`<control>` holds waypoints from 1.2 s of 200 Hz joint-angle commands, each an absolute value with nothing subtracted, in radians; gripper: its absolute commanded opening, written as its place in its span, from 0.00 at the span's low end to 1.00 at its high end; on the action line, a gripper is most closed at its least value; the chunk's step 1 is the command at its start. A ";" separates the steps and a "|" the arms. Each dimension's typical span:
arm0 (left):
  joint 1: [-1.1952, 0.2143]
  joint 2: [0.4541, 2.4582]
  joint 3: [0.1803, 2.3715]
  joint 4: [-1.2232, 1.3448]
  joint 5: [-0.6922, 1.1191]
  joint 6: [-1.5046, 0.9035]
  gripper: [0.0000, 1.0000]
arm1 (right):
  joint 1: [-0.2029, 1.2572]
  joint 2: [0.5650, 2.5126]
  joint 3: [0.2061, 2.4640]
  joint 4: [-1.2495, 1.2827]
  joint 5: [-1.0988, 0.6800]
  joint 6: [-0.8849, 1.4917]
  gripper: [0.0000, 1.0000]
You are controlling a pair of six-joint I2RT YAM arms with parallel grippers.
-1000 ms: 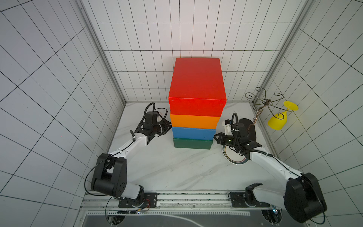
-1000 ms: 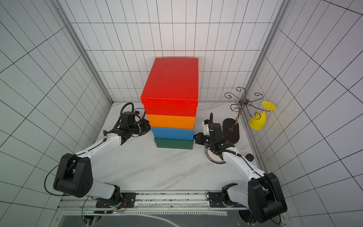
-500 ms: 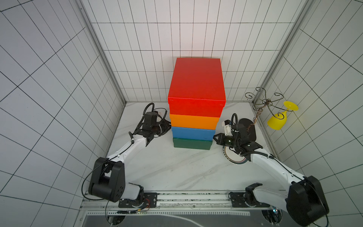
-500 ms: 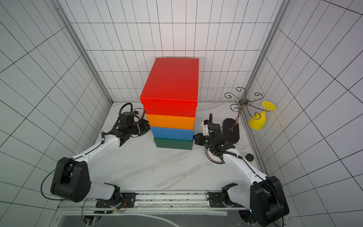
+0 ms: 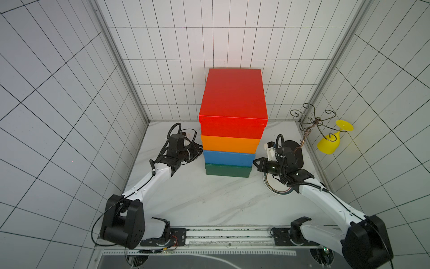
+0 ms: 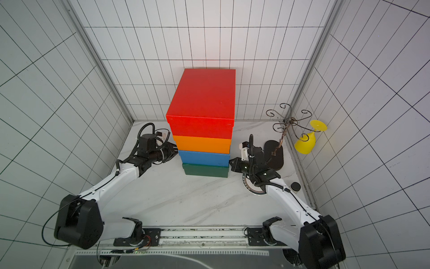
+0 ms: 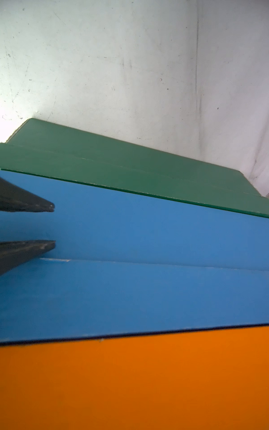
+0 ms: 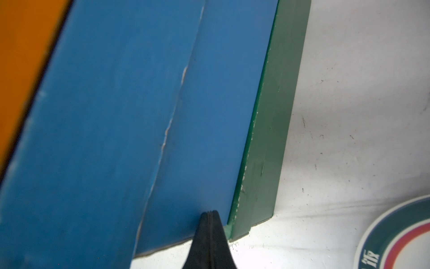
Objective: Stack the shoeboxes
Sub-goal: Adjust the shoeboxes in the shoebox.
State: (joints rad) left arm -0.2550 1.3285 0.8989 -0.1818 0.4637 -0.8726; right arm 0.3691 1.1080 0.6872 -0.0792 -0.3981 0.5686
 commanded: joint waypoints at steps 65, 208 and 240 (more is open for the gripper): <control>-0.290 1.245 0.879 -0.207 0.502 -0.875 0.21 | 0.412 1.059 0.696 -0.105 -0.417 0.588 0.04; -0.299 1.185 0.852 -0.252 0.479 -0.870 0.20 | 0.441 1.004 0.692 -0.140 -0.394 0.597 0.05; -0.300 1.196 0.844 -0.251 0.479 -0.867 0.20 | 0.441 1.000 0.687 -0.144 -0.382 0.594 0.04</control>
